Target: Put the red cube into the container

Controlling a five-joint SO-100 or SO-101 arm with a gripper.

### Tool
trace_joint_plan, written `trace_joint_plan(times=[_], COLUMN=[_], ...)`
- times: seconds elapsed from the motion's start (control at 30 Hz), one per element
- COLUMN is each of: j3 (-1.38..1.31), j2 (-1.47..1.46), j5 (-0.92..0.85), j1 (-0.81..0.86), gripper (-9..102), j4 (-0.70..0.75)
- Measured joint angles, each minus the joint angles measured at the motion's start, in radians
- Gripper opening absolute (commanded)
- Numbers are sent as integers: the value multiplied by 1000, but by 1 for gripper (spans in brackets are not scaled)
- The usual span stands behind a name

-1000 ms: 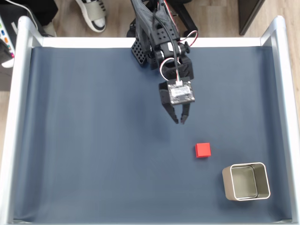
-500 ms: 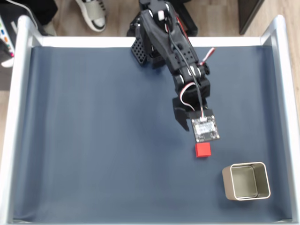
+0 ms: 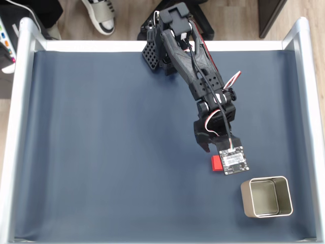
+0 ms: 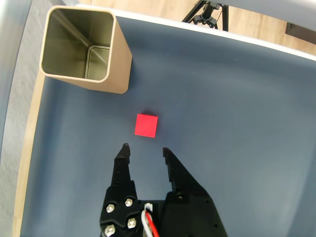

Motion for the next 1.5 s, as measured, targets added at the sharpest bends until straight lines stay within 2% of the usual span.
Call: trace_joint_plan(times=[0.23, 0.5, 1.5], j3=[-38, -86, -163], j2=[-75, -170, -333], j5=[-3, 3, 5], j1=[-3, -3, 8], gripper=[24, 24, 23], j4=[-5, -98, -140])
